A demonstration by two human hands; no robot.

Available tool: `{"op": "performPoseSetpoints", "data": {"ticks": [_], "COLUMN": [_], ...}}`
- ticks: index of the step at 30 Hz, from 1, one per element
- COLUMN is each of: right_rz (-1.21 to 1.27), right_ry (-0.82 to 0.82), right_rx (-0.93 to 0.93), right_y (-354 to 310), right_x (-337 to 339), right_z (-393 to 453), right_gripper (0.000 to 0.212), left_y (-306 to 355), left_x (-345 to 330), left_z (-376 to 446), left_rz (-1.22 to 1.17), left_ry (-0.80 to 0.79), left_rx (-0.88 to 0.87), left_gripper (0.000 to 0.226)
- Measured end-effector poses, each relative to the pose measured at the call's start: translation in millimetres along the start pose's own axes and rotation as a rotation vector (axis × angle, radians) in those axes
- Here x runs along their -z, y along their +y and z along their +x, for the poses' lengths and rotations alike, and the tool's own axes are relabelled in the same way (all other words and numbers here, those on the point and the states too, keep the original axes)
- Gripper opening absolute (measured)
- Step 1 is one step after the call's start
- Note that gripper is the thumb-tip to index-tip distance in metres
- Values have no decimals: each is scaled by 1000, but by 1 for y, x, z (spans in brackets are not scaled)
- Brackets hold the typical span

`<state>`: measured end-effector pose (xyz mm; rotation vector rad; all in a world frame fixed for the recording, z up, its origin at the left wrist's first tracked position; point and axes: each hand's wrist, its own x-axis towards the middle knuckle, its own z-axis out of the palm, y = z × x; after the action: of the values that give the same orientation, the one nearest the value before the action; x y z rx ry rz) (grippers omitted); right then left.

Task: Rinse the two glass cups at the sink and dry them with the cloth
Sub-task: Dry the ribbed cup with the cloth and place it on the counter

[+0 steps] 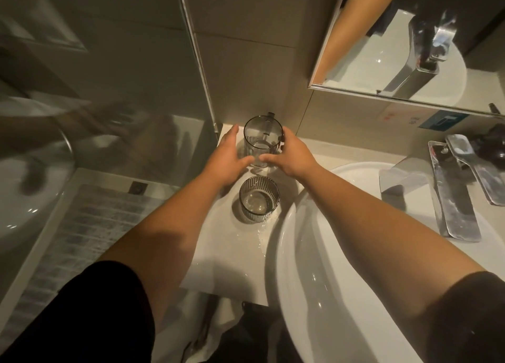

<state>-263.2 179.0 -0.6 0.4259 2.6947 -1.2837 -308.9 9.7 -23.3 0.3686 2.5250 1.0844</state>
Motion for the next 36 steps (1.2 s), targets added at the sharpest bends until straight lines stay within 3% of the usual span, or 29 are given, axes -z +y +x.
{"op": "performPoseSetpoints", "data": {"ticks": [3,8,10,12,16,19,24,27,31,36], "right_rz": [-64,-161,-205,-316,-509,-520,-396,-308,-234,-220], "right_ry": [-31,-53,-156,-274,-362,-333,-273,-230,-145,-77], "right_rx": [-54,43,103,156,190,181,184,207,237,195], "right_y": [-1,-7,-7,-7,-7,-8,-12,-16,-26,-30], "right_x": [10,30,27,22,10,1,-1,9,32,70], "right_z": [-8,-62,-88,-102,-99,-94,-99,-112,-145,-202], "right_gripper": [94,71,71,78,97,92,75,75,77,82], "left_y": [-3,-11,-17,-26,-25,-9,-1,4,24,59], "left_x": [7,-3,-15,-23,-27,-27,-28,-25,-15,-18], "left_z": [-17,-79,-111,-134,-140,-129,-127,-135,-147,-172], "left_rz": [28,-224,-319,-342,-149,-145,-268,-370,-296,-272], "left_ry": [31,124,108,-6,-160,-146,-99,-71,-49,-33], "left_rx": [28,182,201,187,128,97,63,24,-91,-213], "left_gripper": [70,48,53,68,105,110,87,89,110,99]}}
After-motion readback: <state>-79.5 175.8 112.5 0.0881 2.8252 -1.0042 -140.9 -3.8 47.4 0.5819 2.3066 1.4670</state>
